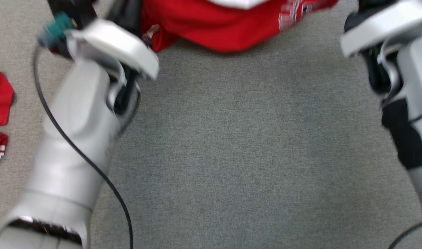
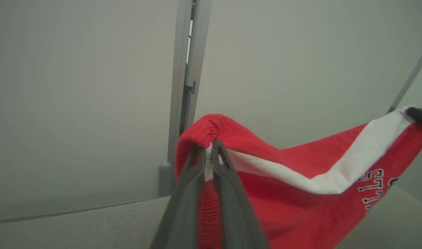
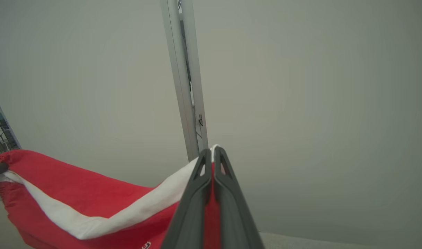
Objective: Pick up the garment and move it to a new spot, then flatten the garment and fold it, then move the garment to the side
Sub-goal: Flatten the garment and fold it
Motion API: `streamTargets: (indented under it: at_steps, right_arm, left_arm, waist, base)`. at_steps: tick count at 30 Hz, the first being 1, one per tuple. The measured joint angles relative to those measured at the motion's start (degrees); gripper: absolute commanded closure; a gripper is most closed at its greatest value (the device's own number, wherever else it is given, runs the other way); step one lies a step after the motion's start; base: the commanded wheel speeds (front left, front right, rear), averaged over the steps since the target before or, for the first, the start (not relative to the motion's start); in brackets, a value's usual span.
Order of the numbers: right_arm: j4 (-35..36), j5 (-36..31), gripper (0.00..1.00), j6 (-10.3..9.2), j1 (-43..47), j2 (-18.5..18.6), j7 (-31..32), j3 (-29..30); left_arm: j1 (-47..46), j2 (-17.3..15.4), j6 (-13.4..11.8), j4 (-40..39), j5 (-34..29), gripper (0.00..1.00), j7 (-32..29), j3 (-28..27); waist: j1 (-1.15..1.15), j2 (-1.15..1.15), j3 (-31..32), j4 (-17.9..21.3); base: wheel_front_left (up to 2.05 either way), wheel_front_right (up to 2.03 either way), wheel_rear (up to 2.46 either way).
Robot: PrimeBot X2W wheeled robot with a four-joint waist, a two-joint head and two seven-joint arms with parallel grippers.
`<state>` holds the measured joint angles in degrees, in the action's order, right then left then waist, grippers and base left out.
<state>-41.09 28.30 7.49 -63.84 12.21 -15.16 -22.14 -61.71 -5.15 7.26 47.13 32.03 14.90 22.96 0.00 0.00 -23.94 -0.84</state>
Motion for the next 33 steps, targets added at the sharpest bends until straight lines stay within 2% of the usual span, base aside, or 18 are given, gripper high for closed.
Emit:
streamTargets:
  at_steps: [6,10,16,20,25,33]
  right_arm:
    - [9.11,5.34,1.00,0.00,17.26,1.85,0.00,-0.25]
    - [14.90,6.11,1.00,0.00,28.49,2.98,0.00,0.82]
    - [20.71,6.42,1.00,0.00,42.68,3.74,0.00,2.80]
    - [23.61,6.58,1.00,0.00,50.07,3.93,0.00,3.44]
    - [28.03,6.57,1.00,0.00,58.38,3.80,1.36,6.02]
    - [38.32,4.09,1.00,0.00,71.30,1.80,8.95,10.45]
  left_arm:
    - [16.52,0.54,0.18,-10.00,-1.30,1.00,0.00,0.27]
    - [26.72,0.18,0.18,-16.21,-2.53,1.00,0.00,-0.29]
    - [40.06,-2.03,0.18,-21.84,-2.27,1.00,-0.21,0.44]
    - [46.58,-3.83,-0.45,-26.13,-2.16,1.00,-2.64,1.64]
    - [53.50,-6.00,-2.34,-33.27,-2.05,1.00,-6.73,3.07]
    - [65.37,-10.87,-6.19,-46.13,-0.81,1.00,-15.15,4.57]
  waist:
    - [0.00,0.00,1.64,-0.25]
    - [0.00,0.00,3.31,-0.21]
    - [0.00,0.00,6.67,0.60]
    - [0.00,0.00,8.96,0.96]
    - [0.00,0.00,11.59,0.65]
    - [0.00,0.00,14.84,-0.02]
  base:
    - [0.00,0.00,0.00]
    - [0.00,0.00,0.00]
    - [0.00,0.00,0.00]
    - [0.00,0.00,0.00]
    - [0.00,0.00,0.00]
    - [0.00,0.00,0.00]
